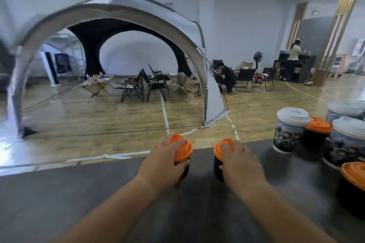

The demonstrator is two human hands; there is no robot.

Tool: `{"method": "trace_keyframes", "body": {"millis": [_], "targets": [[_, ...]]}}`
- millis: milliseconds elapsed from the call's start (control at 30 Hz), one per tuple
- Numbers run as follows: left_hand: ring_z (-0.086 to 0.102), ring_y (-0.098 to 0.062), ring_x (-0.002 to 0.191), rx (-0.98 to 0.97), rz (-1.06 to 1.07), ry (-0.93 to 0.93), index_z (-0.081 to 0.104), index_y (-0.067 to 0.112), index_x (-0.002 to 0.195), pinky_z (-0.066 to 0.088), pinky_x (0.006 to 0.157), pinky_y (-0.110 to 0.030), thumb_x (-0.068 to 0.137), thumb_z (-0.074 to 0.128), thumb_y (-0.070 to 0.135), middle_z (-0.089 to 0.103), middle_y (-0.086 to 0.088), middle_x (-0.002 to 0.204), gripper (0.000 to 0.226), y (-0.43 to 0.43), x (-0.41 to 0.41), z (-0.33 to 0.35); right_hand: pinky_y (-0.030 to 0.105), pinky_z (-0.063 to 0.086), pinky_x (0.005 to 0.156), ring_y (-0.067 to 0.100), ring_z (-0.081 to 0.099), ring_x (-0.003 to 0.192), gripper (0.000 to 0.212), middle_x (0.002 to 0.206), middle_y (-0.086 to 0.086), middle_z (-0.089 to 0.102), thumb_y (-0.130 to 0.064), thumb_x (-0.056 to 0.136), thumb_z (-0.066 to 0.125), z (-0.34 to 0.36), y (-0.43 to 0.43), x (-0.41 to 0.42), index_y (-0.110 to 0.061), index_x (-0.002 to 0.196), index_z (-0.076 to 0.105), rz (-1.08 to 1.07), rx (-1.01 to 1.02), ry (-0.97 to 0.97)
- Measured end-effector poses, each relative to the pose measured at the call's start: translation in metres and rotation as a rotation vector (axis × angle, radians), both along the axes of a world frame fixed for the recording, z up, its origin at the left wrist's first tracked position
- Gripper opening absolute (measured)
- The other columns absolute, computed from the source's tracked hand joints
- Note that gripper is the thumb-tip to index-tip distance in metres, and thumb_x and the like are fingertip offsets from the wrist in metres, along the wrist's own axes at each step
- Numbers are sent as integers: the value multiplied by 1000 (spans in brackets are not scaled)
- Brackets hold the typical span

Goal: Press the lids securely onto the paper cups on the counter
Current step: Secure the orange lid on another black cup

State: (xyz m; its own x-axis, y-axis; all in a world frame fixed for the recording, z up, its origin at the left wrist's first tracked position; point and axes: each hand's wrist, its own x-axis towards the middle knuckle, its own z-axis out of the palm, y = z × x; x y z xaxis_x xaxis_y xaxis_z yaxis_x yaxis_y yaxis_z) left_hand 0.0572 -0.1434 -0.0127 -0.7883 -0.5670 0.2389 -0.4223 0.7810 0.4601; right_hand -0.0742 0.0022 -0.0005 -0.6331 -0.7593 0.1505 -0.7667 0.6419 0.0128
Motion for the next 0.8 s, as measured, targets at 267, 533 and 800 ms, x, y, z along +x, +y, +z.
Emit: {"method": "trace_keyframes", "body": {"millis": [267,533,800], "targets": [[18,-18,145,-114,259,-4,31,39,147,21,116,-31,90,59,42,14,8,160,64,-59,182,-6,41,30,113,32,28,141,59,157,14,23,-23,97,52,-6,-100,153,-18,148,24,307,36,21],[14,-17,147,-110,254,62,30,42,146,26,116,-32,89,61,44,12,13,160,65,-74,216,-31,38,25,114,25,30,139,69,154,4,27,-36,94,57,-6,-107,164,-22,150,20,208,-58,-40],[21,-1,139,188,232,554,24,59,128,22,114,-28,56,42,95,22,21,149,83,-85,224,-45,38,26,112,16,33,137,59,148,-1,43,-52,88,55,-21,-106,186,-25,140,46,423,-500,23]]}}
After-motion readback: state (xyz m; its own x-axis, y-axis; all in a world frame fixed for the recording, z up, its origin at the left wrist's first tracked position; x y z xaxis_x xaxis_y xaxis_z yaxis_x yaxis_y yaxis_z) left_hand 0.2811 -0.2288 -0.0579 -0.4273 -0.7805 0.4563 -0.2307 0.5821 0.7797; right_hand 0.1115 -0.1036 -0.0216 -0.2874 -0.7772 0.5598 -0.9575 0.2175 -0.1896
